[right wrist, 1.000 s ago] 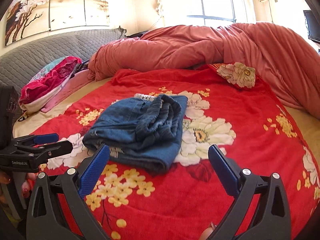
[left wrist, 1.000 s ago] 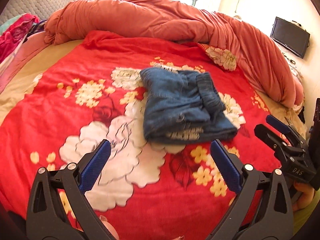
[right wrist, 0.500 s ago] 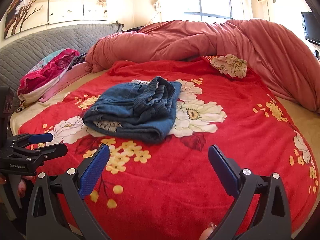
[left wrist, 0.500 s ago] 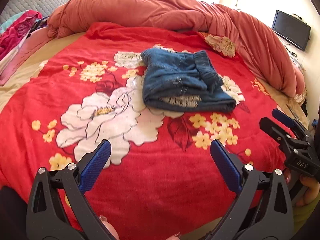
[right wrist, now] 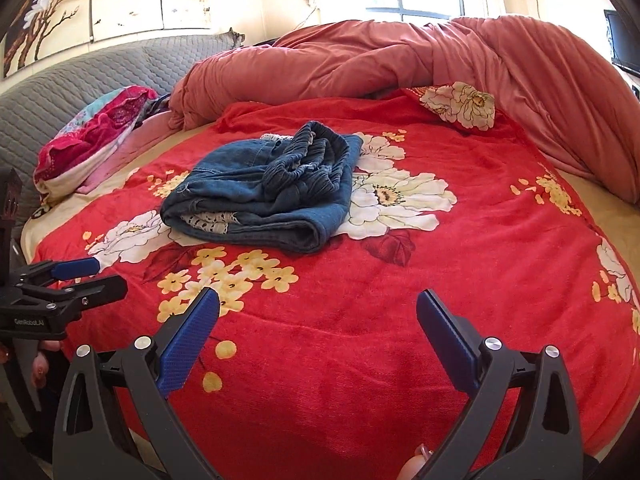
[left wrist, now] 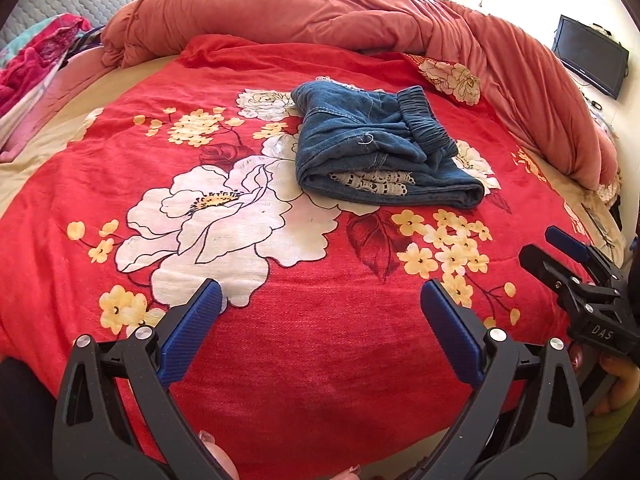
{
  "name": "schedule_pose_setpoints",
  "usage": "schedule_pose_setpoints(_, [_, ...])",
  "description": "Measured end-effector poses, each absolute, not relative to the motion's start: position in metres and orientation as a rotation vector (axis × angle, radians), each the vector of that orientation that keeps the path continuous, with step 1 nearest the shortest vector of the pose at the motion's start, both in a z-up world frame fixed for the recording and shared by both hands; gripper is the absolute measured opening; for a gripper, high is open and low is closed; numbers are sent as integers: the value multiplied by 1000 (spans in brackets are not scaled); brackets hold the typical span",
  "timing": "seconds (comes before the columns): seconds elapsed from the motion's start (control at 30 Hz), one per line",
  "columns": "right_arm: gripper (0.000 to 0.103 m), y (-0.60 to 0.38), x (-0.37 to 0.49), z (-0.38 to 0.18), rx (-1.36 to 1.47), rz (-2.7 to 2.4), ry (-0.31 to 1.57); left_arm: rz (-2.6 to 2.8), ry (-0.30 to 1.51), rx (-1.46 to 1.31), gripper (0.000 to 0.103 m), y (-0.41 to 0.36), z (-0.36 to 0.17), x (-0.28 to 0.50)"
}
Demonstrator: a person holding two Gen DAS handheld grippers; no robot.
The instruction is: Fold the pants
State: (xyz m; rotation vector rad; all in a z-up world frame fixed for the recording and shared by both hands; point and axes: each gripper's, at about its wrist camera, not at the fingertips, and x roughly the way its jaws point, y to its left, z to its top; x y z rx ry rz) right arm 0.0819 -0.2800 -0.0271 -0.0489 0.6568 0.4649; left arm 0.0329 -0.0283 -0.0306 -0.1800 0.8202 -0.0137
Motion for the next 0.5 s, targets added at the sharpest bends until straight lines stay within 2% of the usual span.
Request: schedule_pose_setpoints(0.5, [98,-280,84,-28,-48,491,652,-1,817,-167,93,-31,-33,38])
